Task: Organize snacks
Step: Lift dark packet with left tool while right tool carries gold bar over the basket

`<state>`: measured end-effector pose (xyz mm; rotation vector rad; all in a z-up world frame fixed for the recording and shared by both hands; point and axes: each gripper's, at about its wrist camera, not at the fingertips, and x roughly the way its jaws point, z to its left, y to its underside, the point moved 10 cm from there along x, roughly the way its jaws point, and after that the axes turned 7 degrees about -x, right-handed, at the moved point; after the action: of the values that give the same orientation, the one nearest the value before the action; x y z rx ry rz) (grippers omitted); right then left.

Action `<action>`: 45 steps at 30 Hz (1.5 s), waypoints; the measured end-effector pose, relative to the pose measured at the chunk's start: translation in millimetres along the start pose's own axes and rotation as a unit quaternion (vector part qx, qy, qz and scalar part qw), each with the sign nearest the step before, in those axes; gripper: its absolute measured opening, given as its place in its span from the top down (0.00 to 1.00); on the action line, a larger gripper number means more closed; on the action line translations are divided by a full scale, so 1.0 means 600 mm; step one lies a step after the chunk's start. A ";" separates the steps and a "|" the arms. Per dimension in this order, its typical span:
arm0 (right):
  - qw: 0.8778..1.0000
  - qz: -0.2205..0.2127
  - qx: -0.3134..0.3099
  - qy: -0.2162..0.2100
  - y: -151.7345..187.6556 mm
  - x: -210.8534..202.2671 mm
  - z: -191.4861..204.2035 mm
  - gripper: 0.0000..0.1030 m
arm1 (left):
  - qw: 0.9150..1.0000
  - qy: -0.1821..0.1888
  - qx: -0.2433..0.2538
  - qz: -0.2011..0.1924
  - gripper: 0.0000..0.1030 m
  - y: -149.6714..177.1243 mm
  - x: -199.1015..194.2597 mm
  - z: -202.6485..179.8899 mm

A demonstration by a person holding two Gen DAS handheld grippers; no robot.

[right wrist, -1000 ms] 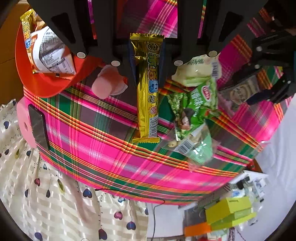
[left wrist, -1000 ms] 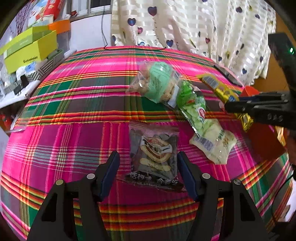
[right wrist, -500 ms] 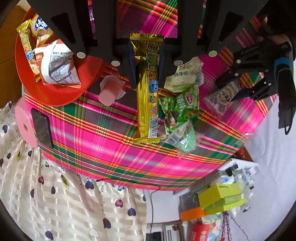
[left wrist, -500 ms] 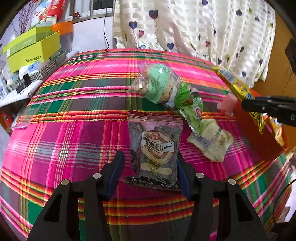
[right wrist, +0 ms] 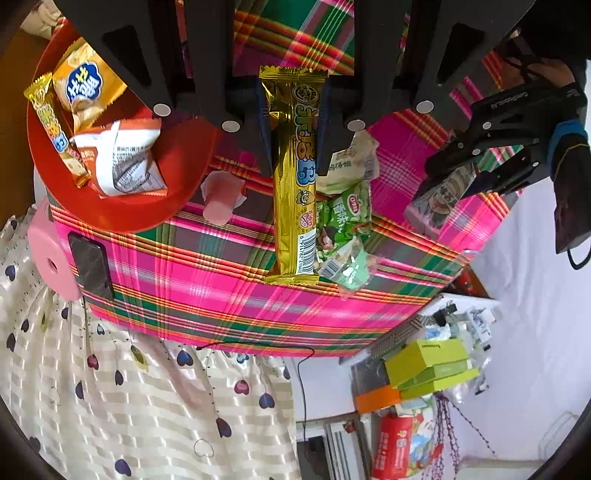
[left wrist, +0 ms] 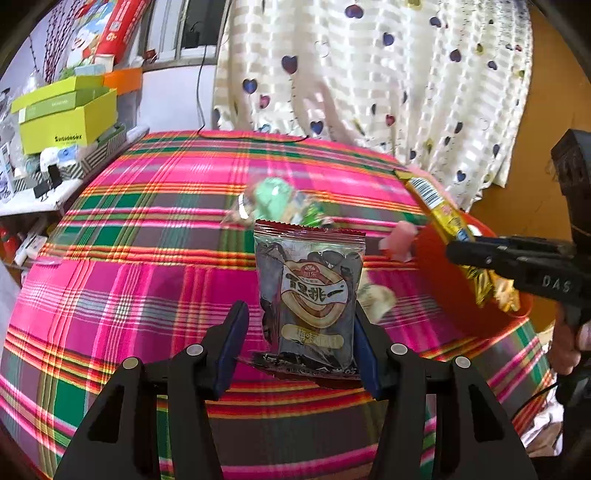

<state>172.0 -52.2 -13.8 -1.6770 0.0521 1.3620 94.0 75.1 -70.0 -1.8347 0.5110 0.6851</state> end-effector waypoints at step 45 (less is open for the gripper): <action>0.989 -0.056 0.098 0.092 0.071 -0.161 -0.200 0.81 | 0.996 0.069 0.057 -0.008 0.47 -0.025 -0.020 -0.173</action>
<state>200.6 -203.8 27.9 -1.6106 0.1894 1.0791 116.9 -16.7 -22.9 -1.7848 0.6130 0.5116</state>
